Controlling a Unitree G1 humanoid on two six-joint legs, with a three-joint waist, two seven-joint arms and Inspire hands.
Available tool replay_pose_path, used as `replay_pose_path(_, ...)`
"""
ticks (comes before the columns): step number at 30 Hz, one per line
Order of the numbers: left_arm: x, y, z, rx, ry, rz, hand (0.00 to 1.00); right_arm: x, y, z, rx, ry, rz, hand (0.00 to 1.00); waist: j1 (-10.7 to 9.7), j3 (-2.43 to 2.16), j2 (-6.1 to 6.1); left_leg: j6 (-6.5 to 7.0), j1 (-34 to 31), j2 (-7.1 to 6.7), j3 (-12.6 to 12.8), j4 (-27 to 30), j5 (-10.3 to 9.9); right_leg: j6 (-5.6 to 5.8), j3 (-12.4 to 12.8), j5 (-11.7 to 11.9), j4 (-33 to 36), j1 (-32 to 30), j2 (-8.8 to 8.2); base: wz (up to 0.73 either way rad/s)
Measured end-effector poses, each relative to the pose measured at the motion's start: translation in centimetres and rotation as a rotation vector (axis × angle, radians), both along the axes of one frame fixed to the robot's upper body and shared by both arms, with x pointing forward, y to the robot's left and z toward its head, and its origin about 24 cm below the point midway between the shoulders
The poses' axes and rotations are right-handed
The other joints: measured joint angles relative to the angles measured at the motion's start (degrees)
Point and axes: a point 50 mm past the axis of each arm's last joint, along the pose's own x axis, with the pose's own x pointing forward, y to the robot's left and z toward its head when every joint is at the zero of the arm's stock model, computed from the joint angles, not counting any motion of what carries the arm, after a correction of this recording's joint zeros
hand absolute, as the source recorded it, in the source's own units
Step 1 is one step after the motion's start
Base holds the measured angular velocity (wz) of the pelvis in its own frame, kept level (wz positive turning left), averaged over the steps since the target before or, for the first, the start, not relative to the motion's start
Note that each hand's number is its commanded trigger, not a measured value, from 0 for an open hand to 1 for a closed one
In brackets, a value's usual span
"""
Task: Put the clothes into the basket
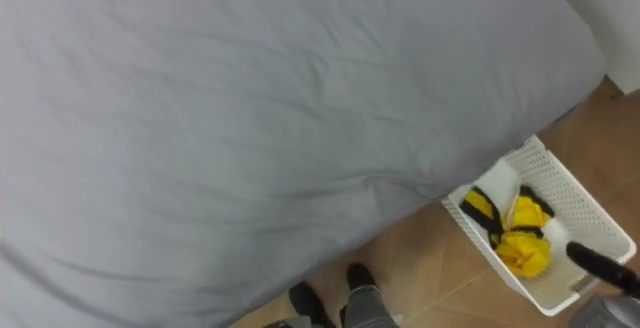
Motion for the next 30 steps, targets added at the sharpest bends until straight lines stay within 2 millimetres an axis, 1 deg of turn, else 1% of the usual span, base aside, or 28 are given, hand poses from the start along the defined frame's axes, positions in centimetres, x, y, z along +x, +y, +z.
replay_pose_path(1,0.1,0.1,0.1,0.001,-0.001,-0.02,0.0,-0.6,0.2,-0.4,0.013,0.012,0.0,0.0,0.2,-0.04,-0.17,-0.24,1.0,-0.2,-0.6,-0.8,0.2,-0.03,-0.6,0.0,-0.6,1.2,-0.22,0.25)
replay_pose_path(2,0.1,0.2,0.1,0.007,0.0,-0.044,0.0,-1.1,0.5,-0.9,0.028,0.02,0.005,0.0,0.8,-0.03,-0.75,-0.26,2.4,-0.35,-0.7,-1.1,0.2,-0.08,-0.9,-0.3,-0.8,2.5,-0.4,0.23)
replay_pose_path(3,0.0,0.2,0.1,0.012,0.002,-0.054,0.0,-1.4,0.7,-1.2,0.034,0.025,0.01,0.0,0.9,-0.04,-1.05,-0.26,3.3,-0.48,-1.0,-1.4,0.2,-0.08,-1.2,-0.5,-0.9,3.4,-0.55,0.27)
replay_pose_path(4,-0.2,0.4,0.1,0.02,0.003,-0.064,0.0,-2.2,1.3,-1.9,0.053,0.044,0.025,0.0,1.1,-0.1,-1.4,-0.34,5.1,-0.55,-2.1,-1.9,0.2,-0.13,-2.4,-0.6,-2.2,5.8,-0.67,0.4)
replay_pose_path(5,-0.5,0.5,0.2,0.033,0.005,-0.086,0.0,-2.9,2.2,-2.8,0.084,0.061,0.038,0.0,1.4,-0.42,-2.03,-0.51,6.7,-0.5,-2.4,-2.6,0.3,-0.17,-3.5,-0.5,-3.8,8.1,-0.77,0.47)
replay_pose_path(6,-0.6,0.7,0.2,0.04,0.006,-0.097,0.0,-3.1,2.7,-3.2,0.1,0.066,0.047,0.0,1.4,-0.55,-2.32,-0.61,7.5,-0.47,-2.5,-3.0,0.4,-0.21,-4.2,-0.5,-4.7,9.2,-0.83,0.53)
replay_pose_path(7,-0.9,0.9,0.3,0.053,0.006,-0.103,0.0,-3.8,3.8,-4.1,0.136,0.087,0.06,0.0,1.3,-0.84,-3.04,-0.87,9.4,-0.51,-2.8,-4.0,0.5,-0.42,-5.5,-0.4,-6.3,11.9,-1.02,0.46)
replay_pose_path(8,-1.1,1.0,0.3,0.059,0.006,-0.108,0.0,-4.5,4.3,-4.5,0.152,0.105,0.065,0.0,1.4,-1.06,-3.42,-0.95,10.4,-0.57,-3.0,-4.6,0.6,-0.54,-6.1,-0.3,-7.1,13.1,-1.11,0.58)
replay_pose_path(9,-1.4,1.1,0.4,0.074,0.012,-0.128,0.0,-5.2,5.4,-5.3,0.179,0.136,0.102,0.0,1.4,-1.39,-4.03,-1.09,12.1,-0.78,-4.2,-5.4,0.7,-0.58,-7.1,-0.2,-8.8,15.8,-1.18,0.56)
replay_pose_path(10,-1.6,1.1,0.4,0.089,0.019,-0.149,0.0,-5.7,6.4,-5.9,0.205,0.158,0.143,0.0,1.6,-1.62,-4.56,-1.13,13.5,-1.01,-5.4,-5.7,0.7,-0.61,-8.7,0.0,-10.3,18.2,-1.45,0.6)
replay_pose_path(12,-1.6,1.3,0.5,0.102,0.022,-0.165,0.0,-6.4,7.6,-6.6,0.245,0.173,0.175,0.0,1.6,-1.86,-5.09,-1.22,15.7,-1.42,-7.0,-6.8,0.7,-0.48,-10.1,0.2,-12.9,21.8,-1.55,0.58)
replay_pose_path(13,-1.7,1.2,0.4,0.109,0.025,-0.162,0.0,-6.5,8.4,-7.0,0.27,0.18,0.202,0.0,2.0,-1.86,-5.57,-1.24,17.2,-1.58,-7.2,-7.4,0.8,-0.42,-10.6,0.3,-14.0,23.7,-1.6,0.41)
replay_pose_path(14,-1.8,1.2,0.4,0.112,0.025,-0.157,0.0,-6.5,8.8,-7.2,0.281,0.18,0.215,0.0,2.2,-1.88,-5.76,-1.24,17.7,-1.67,-7.5,-7.5,0.8,-0.4,-10.9,0.3,-14.5,24.5,-1.69,0.27)
replay_pose_path(17,-1.7,0.6,0.3,0.123,0.019,-0.144,0.0,-7.2,10.6,-8.1,0.365,0.22,0.296,0.0,2.5,-1.77,-6.47,-1.25,19.9,-2.53,-10.2,-8.0,0.8,-0.3,-13.9,0.3,-16.6,28.4,-2.37,0.41)
replay_pose_path(19,-1.8,0.6,0.3,0.125,0.02,-0.136,0.0,-7.8,11.4,-8.6,0.412,0.238,0.316,0.0,3.1,-1.68,-7.1,-1.25,21.4,-2.85,-10.7,-8.4,0.8,-0.19,-14.4,0.1,-17.3,30.2,-2.53,0.22)
replay_pose_path(21,-1.9,0.4,0.2,0.13,0.022,-0.132,0.0,-8.1,11.7,-8.8,0.439,0.256,0.325,0.0,3.1,-1.58,-7.52,-1.25,22.5,-3.21,-11.7,-8.6,0.8,-0.04,-14.9,-0.2,-17.7,31.7,-2.75,0.17)
replay_pose_path(23,-1.9,0.4,0.2,0.127,0.018,-0.116,0.0,-8.7,11.8,-9.0,0.452,0.289,0.338,0.0,3.5,-1.62,-7.99,-1.24,23.5,-3.51,-12.3,-8.6,0.8,0.11,-15.7,-0.6,-17.6,32.7,-3.1,0.13)
replay_pose_path(25,-1.8,0.3,0.2,0.125,0.002,-0.097,0.0,-9.1,11.9,-9.1,0.464,0.298,0.357,0.0,4.3,-1.68,-8.22,-1.24,23.6,-3.54,-12.5,-8.6,0.7,0.13,-15.8,-0.6,-17.6,32.9,-3.12,0.05)
replay_pose_path(27,-1.8,0.3,0.2,0.124,-0.009,-0.09,0.0,-9.4,12.1,-9.2,0.47,0.318,0.386,0.0,4.5,-1.66,-8.41,-1.24,23.8,-3.65,-13.2,-8.6,0.8,0.15,-16.0,-0.6,-17.6,33.2,-3.13,0.07)
replay_pose_path(28,-1.9,0.3,0.2,0.123,-0.012,-0.085,0.0,-9.5,12.4,-9.3,0.48,0.332,0.396,0.0,4.7,-1.56,-8.56,-1.24,24.1,-3.68,-13.2,-8.6,0.7,0.17,-16.0,-0.6,-17.6,33.6,-3.15,0.03)
replay_pose_path(30,-2.0,0.2,0.2,0.117,-0.012,-0.074,0.0,-9.8,12.7,-9.4,0.494,0.347,0.427,0.0,5.0,-1.59,-8.67,-1.24,24.7,-3.76,-13.3,-8.6,0.7,0.24,-16.1,-0.8,-17.6,34.2,-3.21,0.0)
